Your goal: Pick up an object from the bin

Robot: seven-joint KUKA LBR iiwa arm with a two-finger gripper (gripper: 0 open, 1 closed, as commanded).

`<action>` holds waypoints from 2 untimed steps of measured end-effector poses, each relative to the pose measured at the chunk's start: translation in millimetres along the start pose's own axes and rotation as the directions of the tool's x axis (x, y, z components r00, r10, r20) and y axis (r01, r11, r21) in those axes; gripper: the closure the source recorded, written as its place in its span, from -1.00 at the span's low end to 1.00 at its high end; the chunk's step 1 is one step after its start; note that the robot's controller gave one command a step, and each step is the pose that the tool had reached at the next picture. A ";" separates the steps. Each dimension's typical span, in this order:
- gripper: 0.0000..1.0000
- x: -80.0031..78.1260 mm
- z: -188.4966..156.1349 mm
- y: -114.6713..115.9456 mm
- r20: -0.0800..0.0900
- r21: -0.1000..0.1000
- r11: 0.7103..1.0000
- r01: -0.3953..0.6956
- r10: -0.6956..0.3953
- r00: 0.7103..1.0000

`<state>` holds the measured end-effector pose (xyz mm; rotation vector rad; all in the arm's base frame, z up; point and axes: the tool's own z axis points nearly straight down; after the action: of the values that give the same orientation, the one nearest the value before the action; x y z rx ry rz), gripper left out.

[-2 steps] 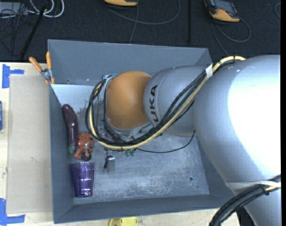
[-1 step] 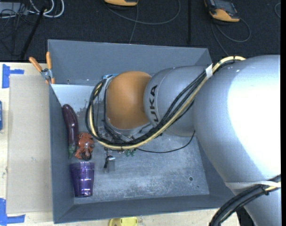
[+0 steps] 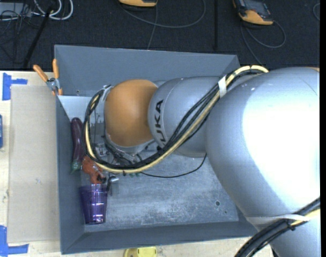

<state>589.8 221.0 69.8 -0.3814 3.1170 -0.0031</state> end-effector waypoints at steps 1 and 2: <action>1.00 -15.0 0.3 1.9 -0.004 0.007 1.000 -0.004 0.004 1.000; 1.00 -15.0 0.3 1.9 -0.004 0.007 1.000 -0.004 0.004 1.000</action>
Offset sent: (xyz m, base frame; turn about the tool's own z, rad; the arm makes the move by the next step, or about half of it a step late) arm 0.0000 0.0000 0.0000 0.0000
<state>603.9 226.4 69.5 -0.3749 3.1212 -0.0152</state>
